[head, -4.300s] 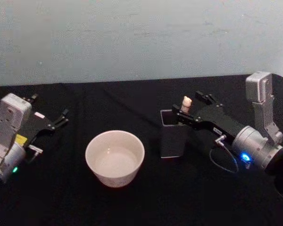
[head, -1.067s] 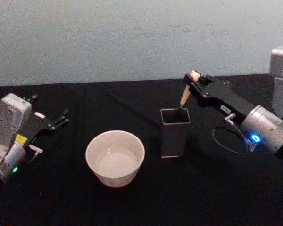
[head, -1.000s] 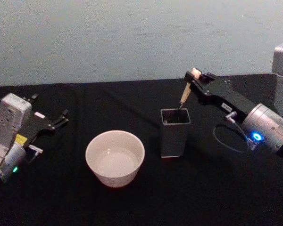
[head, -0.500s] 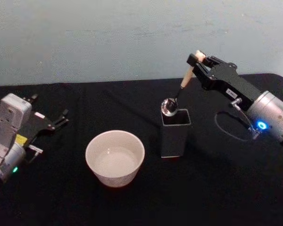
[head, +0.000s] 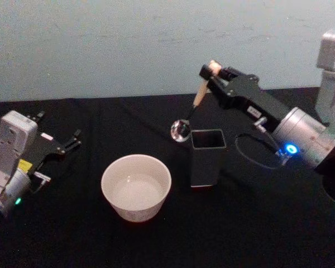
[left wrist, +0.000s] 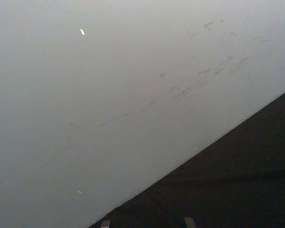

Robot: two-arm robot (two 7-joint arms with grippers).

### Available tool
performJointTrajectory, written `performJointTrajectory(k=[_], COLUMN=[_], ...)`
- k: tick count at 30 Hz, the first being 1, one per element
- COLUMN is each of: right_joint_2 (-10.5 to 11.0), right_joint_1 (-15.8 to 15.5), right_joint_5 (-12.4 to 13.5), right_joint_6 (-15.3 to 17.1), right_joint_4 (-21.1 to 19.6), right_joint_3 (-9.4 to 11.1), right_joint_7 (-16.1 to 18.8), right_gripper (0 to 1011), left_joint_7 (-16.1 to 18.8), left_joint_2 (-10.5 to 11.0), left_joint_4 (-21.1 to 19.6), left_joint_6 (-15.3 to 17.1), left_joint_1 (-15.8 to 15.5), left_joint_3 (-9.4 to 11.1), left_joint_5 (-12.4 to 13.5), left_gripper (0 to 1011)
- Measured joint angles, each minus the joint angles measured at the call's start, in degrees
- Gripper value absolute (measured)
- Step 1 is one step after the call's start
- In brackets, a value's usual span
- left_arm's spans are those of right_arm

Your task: Pick up the stirring spoon with one hand, stir inside the cup, then place it back in its original position.

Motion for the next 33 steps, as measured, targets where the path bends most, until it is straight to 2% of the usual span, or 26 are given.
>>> performJointTrajectory(k=[5, 12, 21, 33], right_joint_2=[-0.31, -0.51, -0.68, -0.95], right_joint_1=[0.37, 0.71, 1.67, 2.30], right_joint_5=[-1.17, -2.18, -4.73, -8.08], right_joint_6=[-0.26, -0.81, -2.00, -3.15], right_joint_4=[0.65, 1.31, 3.34, 5.78], right_joint_3=[-2.35, -4.50, -7.50, -9.88], right_joint_7=[0.66, 2.04, 4.08, 5.99], right_gripper=[215, 215, 215, 215], left_joint_7=[0.00, 0.00, 0.00, 0.00], left_joint_2=[0.00, 0.00, 0.00, 0.00], left_joint_4=[0.00, 0.00, 0.00, 0.00], left_joint_6=[0.00, 0.00, 0.00, 0.00], left_joint_1=[0.00, 0.00, 0.00, 0.00], left_joint_3=[0.00, 0.00, 0.00, 0.00], left_joint_5=[0.00, 0.00, 0.01, 0.00], left_gripper=[1002, 1001, 1001, 1001])
